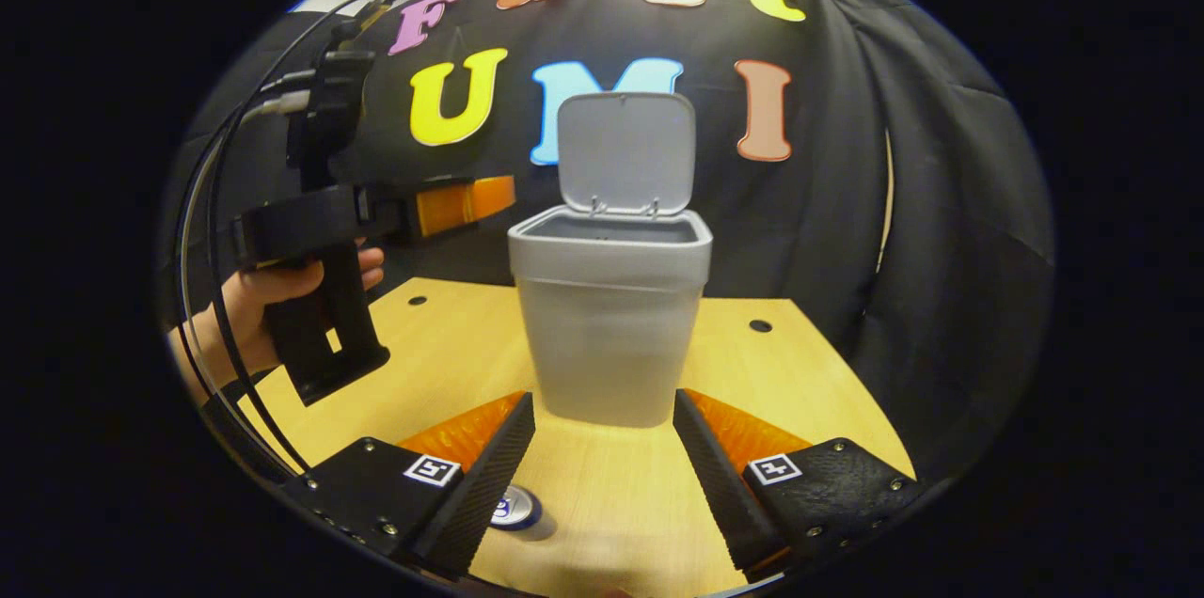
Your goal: Press the lid of the desktop garbage bin to open it, pick up the crumpled paper on the desktop and throw it into the bin, then pick up the pop can on the desktop and drop it into the bin, and finally close the garbage bin lid.
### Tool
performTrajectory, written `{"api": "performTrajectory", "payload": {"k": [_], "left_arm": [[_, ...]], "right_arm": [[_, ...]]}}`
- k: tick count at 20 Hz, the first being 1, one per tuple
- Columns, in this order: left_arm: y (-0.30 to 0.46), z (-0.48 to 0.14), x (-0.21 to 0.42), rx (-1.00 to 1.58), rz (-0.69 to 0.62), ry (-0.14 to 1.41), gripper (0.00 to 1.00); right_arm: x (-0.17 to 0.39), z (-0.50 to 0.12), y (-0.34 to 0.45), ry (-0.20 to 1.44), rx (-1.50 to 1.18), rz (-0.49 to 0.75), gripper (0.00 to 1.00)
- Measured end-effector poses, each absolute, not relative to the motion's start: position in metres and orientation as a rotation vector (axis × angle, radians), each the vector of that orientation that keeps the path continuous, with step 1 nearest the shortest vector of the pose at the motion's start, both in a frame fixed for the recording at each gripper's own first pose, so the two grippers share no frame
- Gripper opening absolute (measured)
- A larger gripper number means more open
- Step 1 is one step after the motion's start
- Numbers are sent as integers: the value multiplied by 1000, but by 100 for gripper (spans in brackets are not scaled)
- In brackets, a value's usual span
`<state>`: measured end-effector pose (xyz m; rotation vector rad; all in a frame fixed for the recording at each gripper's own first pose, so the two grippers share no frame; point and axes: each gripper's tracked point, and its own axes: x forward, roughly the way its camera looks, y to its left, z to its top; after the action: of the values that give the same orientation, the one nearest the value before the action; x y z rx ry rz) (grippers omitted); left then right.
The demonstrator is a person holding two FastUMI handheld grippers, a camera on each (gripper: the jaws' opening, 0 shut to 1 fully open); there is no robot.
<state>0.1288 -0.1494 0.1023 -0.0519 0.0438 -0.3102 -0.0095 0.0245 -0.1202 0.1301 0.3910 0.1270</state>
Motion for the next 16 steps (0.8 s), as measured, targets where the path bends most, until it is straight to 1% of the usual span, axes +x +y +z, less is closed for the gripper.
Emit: {"api": "performTrajectory", "payload": {"k": [3, 9, 14, 15, 16], "left_arm": [[-140, 101, 121, -44, -298, 49, 95], [-126, 98, 109, -40, -287, 53, 96], [-112, 88, 106, -41, -269, 80, 96], [-110, 87, 106, -43, -264, 83, 95], [-108, 86, 105, -44, -262, 85, 96]], "right_arm": [[-15, -137, 57, 468, 134, 233, 96], [-25, -175, 89, 617, 114, 342, 96], [-30, -202, 99, 730, 101, 367, 96], [-33, -208, 100, 750, 98, 368, 96], [-35, -211, 101, 768, 95, 373, 96]]}}
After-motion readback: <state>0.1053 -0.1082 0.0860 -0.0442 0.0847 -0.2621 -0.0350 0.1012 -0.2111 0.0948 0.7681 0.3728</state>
